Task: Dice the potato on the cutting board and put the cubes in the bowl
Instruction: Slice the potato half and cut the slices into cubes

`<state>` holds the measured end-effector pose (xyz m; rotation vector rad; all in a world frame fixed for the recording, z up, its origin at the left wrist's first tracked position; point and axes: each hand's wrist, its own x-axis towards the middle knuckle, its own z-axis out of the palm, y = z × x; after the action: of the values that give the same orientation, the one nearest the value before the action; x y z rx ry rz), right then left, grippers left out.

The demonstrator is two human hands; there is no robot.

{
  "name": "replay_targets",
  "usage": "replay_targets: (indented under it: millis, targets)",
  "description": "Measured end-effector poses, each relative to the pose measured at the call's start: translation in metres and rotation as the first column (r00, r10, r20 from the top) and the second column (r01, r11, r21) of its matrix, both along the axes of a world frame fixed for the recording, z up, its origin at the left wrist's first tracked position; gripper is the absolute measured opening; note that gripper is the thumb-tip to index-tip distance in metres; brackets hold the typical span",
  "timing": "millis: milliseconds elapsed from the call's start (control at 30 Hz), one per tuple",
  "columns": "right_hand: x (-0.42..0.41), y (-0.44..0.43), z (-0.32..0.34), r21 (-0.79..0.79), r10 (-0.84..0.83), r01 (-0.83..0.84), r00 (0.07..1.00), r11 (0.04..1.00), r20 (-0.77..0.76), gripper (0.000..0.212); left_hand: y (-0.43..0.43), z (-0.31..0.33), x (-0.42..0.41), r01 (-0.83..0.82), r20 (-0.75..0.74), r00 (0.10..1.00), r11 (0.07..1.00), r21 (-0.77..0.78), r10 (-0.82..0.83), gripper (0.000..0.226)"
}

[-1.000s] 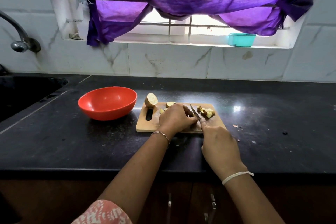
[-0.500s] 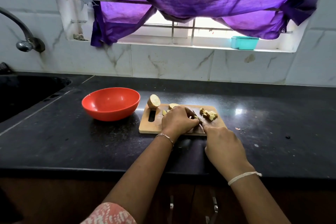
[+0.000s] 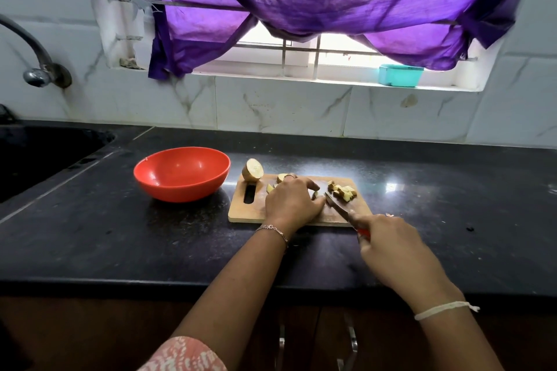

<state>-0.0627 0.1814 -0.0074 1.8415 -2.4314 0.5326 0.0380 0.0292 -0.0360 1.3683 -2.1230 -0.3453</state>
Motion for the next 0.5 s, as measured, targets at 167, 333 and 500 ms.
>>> replay_targets:
  millis: [167,333,500]
  targets:
    - [-0.009,-0.002,0.002,-0.086,-0.009,0.011,0.999,0.996,0.030,0.047,-0.002,-0.001,0.001,-0.029,0.027,0.999,0.998,-0.059,0.031,0.026]
    - [-0.015,-0.019,-0.008,-0.235,0.018,0.048,0.963,0.971,0.268,0.047,-0.003,-0.002,0.003,-0.047,0.058,0.997,0.990,-0.133,0.055,0.029]
    - [-0.012,-0.028,-0.016,-0.350,0.061,0.087,0.919,0.933,0.390,0.048,-0.007,-0.002,0.002,-0.063,0.075,0.994,0.977,-0.204,0.079,0.025]
